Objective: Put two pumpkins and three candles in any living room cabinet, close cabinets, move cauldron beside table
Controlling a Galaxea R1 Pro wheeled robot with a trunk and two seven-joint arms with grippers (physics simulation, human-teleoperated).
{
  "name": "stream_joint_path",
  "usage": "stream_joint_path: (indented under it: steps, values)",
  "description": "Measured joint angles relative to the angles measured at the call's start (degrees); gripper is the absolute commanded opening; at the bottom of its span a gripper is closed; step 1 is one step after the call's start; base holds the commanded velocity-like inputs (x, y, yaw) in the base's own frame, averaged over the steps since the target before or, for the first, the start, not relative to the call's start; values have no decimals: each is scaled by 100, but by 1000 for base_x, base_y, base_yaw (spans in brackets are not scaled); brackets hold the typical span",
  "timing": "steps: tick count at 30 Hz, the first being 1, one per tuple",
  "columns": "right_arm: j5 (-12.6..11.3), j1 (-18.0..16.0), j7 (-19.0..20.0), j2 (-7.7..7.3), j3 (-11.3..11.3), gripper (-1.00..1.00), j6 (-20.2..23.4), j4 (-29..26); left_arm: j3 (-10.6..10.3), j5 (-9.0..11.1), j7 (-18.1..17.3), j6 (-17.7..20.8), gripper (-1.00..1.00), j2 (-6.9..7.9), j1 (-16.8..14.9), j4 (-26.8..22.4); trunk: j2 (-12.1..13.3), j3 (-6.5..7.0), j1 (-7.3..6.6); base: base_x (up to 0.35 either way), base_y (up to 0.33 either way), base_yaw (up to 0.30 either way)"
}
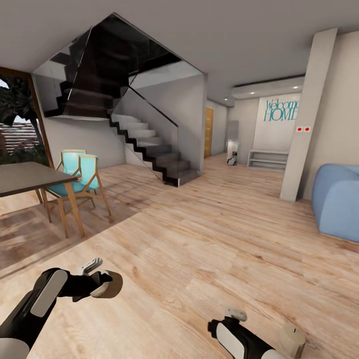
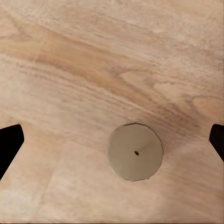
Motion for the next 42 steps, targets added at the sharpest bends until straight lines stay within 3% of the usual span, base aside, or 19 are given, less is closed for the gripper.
stream_joint_path:
  steps: [4,14,19,24,29,42]
  values:
    - [11,-1,231,-4,-3,100,-35,196,0,0,-1,0,-100,-8,0,0,-161,-72,88,0,0,0]
    - [-17,-1,319,-40,-45,100,-307,268,0,9,-13,0,-100,-8,0,0,-182,-292,118,0,0,0]
    - [-71,-2,903,-63,-69,100,-306,321,6,15,-26,0,-100,10,0,7,-189,-403,131,0,0,0]
    - [-63,-3,1156,-51,-85,100,-325,893,9,18,-34,12,-100,-5,0,5,-196,-514,144,0,0,0]
    - [-66,-3,1180,-55,-95,100,-349,1041,9,30,-42,16,-100,-8,0,8,-202,-625,157,0,0,0]
    - [-78,-4,1183,-69,-108,100,-424,1054,5,24,-42,14,-100,-11,-1,-34,-203,-626,156,10,-46,0]
